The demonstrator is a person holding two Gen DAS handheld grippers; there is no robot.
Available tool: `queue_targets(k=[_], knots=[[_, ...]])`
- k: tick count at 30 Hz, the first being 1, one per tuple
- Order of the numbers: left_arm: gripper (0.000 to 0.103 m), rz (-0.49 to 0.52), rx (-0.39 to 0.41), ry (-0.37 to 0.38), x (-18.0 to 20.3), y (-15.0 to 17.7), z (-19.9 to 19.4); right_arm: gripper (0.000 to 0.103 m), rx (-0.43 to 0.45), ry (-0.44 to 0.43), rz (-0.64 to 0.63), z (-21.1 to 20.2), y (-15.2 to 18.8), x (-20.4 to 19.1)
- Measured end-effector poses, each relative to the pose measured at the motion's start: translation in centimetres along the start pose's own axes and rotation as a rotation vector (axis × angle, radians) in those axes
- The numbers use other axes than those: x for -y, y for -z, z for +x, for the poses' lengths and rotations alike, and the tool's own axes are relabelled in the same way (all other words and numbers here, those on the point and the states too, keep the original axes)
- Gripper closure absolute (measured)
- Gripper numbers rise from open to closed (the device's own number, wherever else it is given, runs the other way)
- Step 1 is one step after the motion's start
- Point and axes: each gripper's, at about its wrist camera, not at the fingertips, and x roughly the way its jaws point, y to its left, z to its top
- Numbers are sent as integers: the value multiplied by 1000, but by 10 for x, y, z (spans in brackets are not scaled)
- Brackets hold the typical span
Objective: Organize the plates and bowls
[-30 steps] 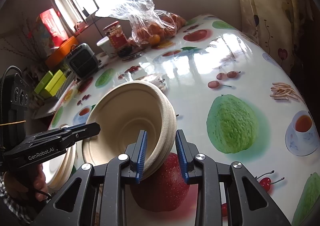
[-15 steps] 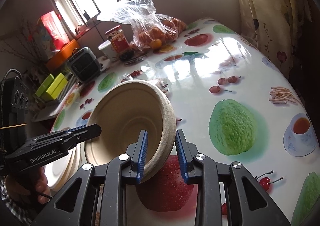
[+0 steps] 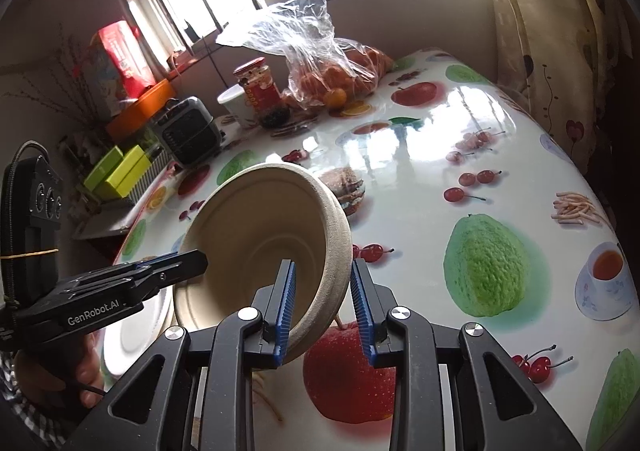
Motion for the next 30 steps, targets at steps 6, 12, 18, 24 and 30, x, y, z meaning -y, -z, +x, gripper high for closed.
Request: queue_targets(k=[6,12,18,24,30], knots=[[87,-25,17,-19,-10,4,-14,75,5,-26,-22,0,-2,-16],[87,-52,37,-47,-26,7,-30,75,4,-60,-51,3,-4,-37],[87,-75,59,-75,-41,12,-46,75,-5,-92,-75,10,-2,-56],[87,-109,75,-102,-59,20,-61,75,-23,-125,-99,17,1,-77],[87,-144,91,-127,-76,29,-76,75,-35,-153,-133,23,6,-100]])
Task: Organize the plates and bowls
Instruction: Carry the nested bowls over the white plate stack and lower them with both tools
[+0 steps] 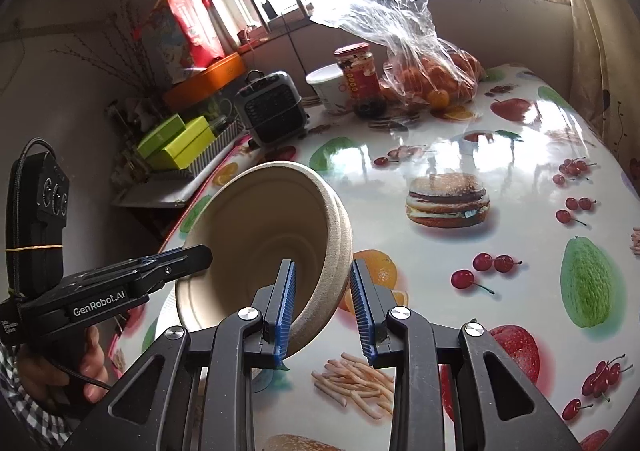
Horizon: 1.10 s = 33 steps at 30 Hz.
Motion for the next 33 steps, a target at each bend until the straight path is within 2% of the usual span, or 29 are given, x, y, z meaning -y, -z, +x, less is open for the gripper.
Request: queue_targets(k=[21,33], knots=[[87,-108,26,-88,-66,22,-33,75,-97,-92,-79,38,17,-65],[87,-152,12,-106,-89,36,-37,75,-139,-109,-99,53,25,-82]])
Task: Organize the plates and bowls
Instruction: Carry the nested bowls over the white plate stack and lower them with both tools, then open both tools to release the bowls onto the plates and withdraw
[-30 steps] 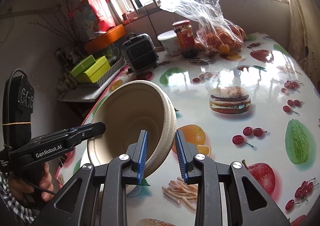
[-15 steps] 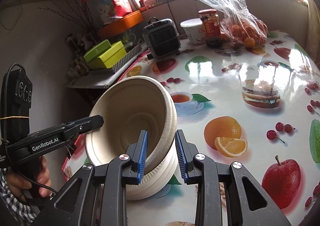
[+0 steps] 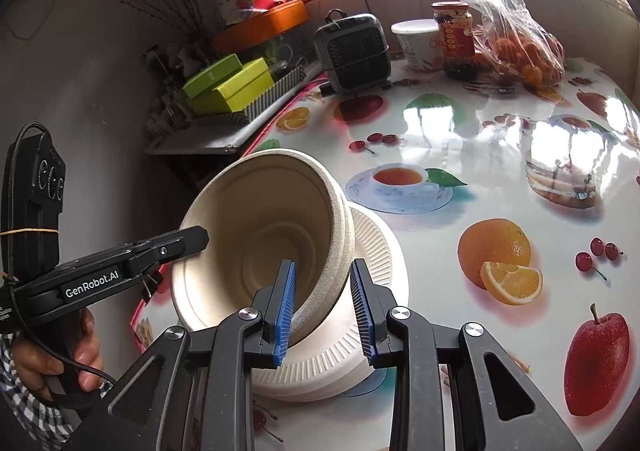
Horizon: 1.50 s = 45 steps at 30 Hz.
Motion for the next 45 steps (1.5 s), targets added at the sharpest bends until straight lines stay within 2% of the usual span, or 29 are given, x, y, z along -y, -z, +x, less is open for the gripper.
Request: queue_targets(k=[27,29,33,36,41,45], knots=[[85,-40,-39,52,-15,3,10,74,-18,32,28,10,0,-1],[84,-40,-39,54,-16,3,11,70,-15,31,30,9,-1,-1],[74,-32,-38,54,-14,3,11,66,-13,32,31,8,0,-1],[66,-33,-32,53,-14,3,9,59,-7,34,36,7,0,-1],[64,-33,-28,41,-14,3,9,50,4,44,39,4,0,-1],[58,-18,-23,31,-10,4,7,47,11,48,36,1,1,-1]])
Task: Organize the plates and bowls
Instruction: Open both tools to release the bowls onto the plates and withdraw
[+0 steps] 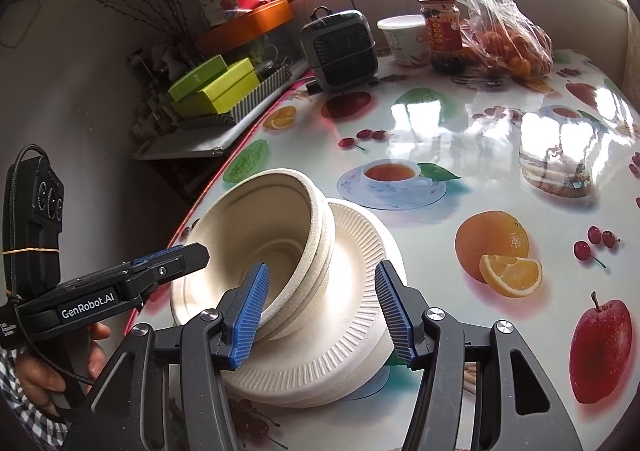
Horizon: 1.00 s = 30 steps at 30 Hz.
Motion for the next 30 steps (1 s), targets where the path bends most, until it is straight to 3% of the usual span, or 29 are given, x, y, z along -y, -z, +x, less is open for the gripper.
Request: queue_targets(k=[11,15,19,30], knots=[[53,43,57,-59,8,5,-13,40,41,10,-3,-13,4,1],[50,129,131,-152,19,12,-26,39,82,37,-30,-25,9,-2],[49,135,149,-144,23,19,-32,36,100,52,-45,-33,16,-2],[49,167,195,-219,20,67,-48,30,110,132,-115,-48,59,3]])
